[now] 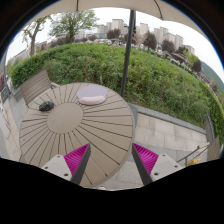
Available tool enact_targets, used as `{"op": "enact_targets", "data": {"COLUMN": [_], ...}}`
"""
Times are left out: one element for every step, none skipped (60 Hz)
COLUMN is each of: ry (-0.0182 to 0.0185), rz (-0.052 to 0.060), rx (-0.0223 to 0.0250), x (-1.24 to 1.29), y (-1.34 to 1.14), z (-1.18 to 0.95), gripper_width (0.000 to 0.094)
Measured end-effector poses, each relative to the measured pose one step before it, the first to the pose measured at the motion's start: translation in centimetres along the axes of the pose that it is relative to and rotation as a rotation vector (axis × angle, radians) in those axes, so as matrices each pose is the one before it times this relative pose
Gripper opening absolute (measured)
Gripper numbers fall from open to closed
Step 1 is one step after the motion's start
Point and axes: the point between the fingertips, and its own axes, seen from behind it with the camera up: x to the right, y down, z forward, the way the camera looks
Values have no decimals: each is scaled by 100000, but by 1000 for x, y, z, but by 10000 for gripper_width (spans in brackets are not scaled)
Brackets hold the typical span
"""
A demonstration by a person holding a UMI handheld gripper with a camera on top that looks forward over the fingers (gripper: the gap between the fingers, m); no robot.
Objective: Arrange mouse
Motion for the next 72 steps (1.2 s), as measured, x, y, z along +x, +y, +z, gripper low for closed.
{"op": "enact_targets", "data": {"ry": [-312, -252, -233, -208, -326, -409, -502, -573, -606, -552, -526, -510, -441, -434, -517, -523, -606, -650, -706, -740, -811, -887, -872, -819, -738, -710, -710, -776, -807, -838, -878, -834, -789, -919, -834, -725, -920, -786, -788, -770, -752, -792, -787, -580, -415, -260, -155, -72, 64, 221, 305, 79, 105, 17, 136, 230, 394, 94, 276, 309, 291, 363, 387, 383, 489, 287, 180, 126, 78, 176, 316, 390], "rz": [-209, -321, -313, -377, -322, -504, -475, -421, -413, -496, -605, -714, -725, -732, -779, -805, -721, -569, -451, -410, -516, -613, -637, -601, -670, -786, -940, -1088, -1158, -1232, -1226, -1176, -1090, -1089, -934, -788, -830, -556, -355, -257, -171, -177, -194, -148, -229, -152, -147, -132, -28, 72, 108, 215, 196, 253, 320, 345, 358, 287, 315, 317, 366, 385, 416, 486, 537, 569, 375, 207, 14, 91, 162, 176], "rx": [179, 207, 94, -80, -92, -165, -76, 14, 111, 192, 223, 287, 298, 224, 154, 117, 80, 26, 9, 2, -95, -130, -176, -135, -156, -123, -139, -149, -149, -92, -10, 101, 154, 186, 160, 95, 195, 67, 84, 224, 431, 513, 525, 633, 457, 509, 359, 216, 213, 208, 120, 74, 246, 315, 443, 507, 619, 315, 257, 150, 65, 59, 37, 31, 243, 155, 183, 124, 151, 1, 16, 43], "x": [-131, -127, -159, -155, -259, -337, -390, -424, -392, -410, -446, -456, -444, -447, -506, -518, -536, -595, -643, -659, -687, -733, -715, -711, -716, -749, -746, -765, -789, -764, -814, -829, -818, -549, -848, -1126, -528, -793, -725, -706, -691, -687, -610, -553, -447, -471, -377, -331, -282, -308, -227, -235, -267, -237, -172, -70, -203, -38, -100, -121, -104, -66, -18, -40, -112, -28, -50, -64, 45, 19, 20, 45], "y": [-35, -54, -44, -16, 50, -42, -61, -108, -108, -135, -126, -140, -141, -117, -113, -112, -152, -117, -108, -142, -109, -118, -113, -130, -117, -119, -122, -116, -117, -132, -157, -204, -223, -76, -245, -376, -77, -221, -266, -257, -252, -327, -359, -293, -313, -279, -234, -252, -231, -208, -156, -290, -233, -281, -314, -349, -326, -313, -200, -180, -204, -199, -182, -174, -275, -179, -241, -209, -170, -157, -164, -199], "z": [21, 25, 20, 8, 103, -37, -43, -21, 25, 62, 83, 96, 136, 106, 148, 148, 171, 139, 134, 152, 170, 154, 152, 165, 170, 173, 193, 192, 218, 207, 206, 174, 171, 499, 178, -122, 596, 246, 200, 264, 320, 303, 282, 420, 374, 464, 485, 415, 496, 523, 584, 486, 584, 569, 563, 531, 631, 507, 580, 599, 570, 624, 609, 583, 910, 457, 471, 507, 483, 480, 510, 500], "gripper_width": [851, 850, 851, 852, 852, 850, 850, 850, 851, 850, 851, 851, 850, 849, 849, 848, 848, 849, 849, 850, 850, 850, 849, 850, 849, 848, 848, 850, 850, 850, 850, 850, 851, 850, 849, 850, 850, 848, 849, 849, 850, 851, 850, 853, 852, 853, 853, 852, 852, 852, 852, 853, 851, 853, 853, 854, 853, 853, 852, 853, 852, 853, 854, 853, 853, 854, 855, 854, 854, 854, 856, 856]}}
